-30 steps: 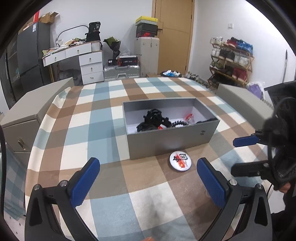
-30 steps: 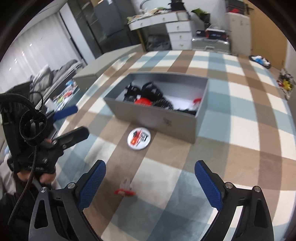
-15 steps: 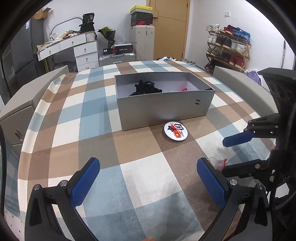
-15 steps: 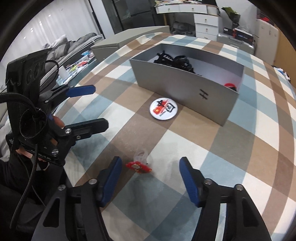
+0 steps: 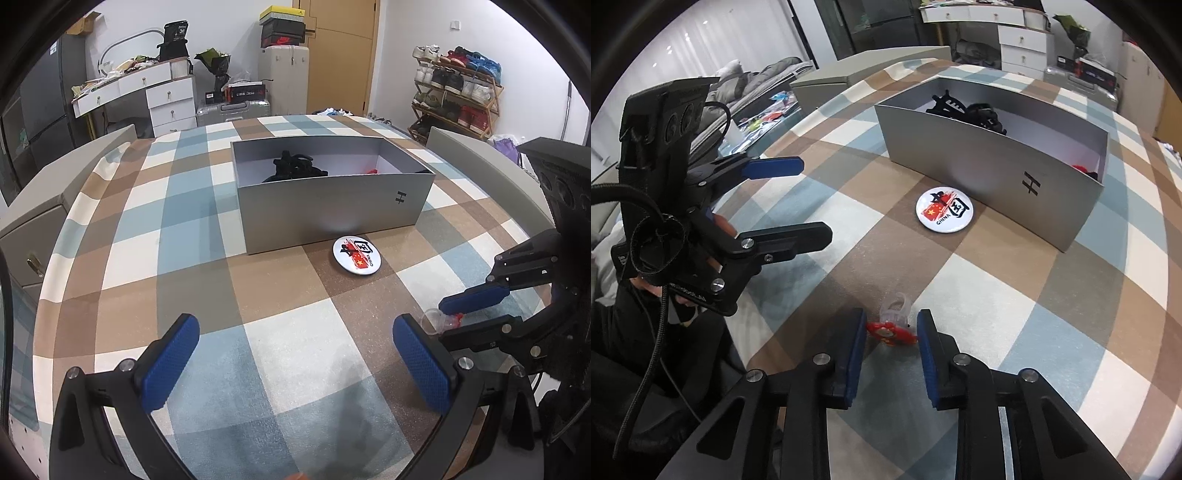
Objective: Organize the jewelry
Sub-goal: 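Grasp the clear container with the right tool while the left tool approaches the white badge, then grasp the round white badge with the left tool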
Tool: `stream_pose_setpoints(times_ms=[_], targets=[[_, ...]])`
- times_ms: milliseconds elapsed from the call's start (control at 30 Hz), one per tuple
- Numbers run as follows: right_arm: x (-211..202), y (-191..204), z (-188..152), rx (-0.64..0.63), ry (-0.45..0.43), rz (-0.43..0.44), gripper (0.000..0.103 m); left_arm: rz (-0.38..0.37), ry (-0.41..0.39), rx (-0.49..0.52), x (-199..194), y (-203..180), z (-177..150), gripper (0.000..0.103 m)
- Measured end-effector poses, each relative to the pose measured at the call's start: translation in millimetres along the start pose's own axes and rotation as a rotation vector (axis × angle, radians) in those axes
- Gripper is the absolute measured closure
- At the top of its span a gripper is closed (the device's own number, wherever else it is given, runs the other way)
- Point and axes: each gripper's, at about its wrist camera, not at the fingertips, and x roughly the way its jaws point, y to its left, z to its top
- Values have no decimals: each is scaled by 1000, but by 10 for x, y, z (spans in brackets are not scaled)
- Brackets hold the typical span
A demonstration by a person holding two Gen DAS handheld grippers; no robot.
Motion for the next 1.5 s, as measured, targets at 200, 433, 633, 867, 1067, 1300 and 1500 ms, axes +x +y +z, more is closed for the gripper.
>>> stream_pose_setpoints(times_ms=[200, 433, 633, 867, 1067, 1300, 1500], targets=[[-67, -23, 8, 3, -31, -4, 82, -7, 4, 7, 10, -30, -7, 1], [-169, -157, 64, 72, -92, -1, 82, -14, 8, 7, 21, -58, -8, 1], [-232, -284, 101, 140, -132, 0, 82, -17, 23, 12, 76, -126, 21, 1], [-303, -405, 117, 197, -167, -11, 82, -38, 49, 21, 210, -187, 134, 2], [-419, -494, 102, 225, -194, -18, 82, -48, 61, 101, 307, -322, 192, 28], [-539, -582, 99, 252, -226, -25, 82, -66, 74, 140, 400, -407, 273, 35], [-577, -614, 105, 263, -242, -24, 82, -72, 98, 140, 472, -418, 319, 58]])
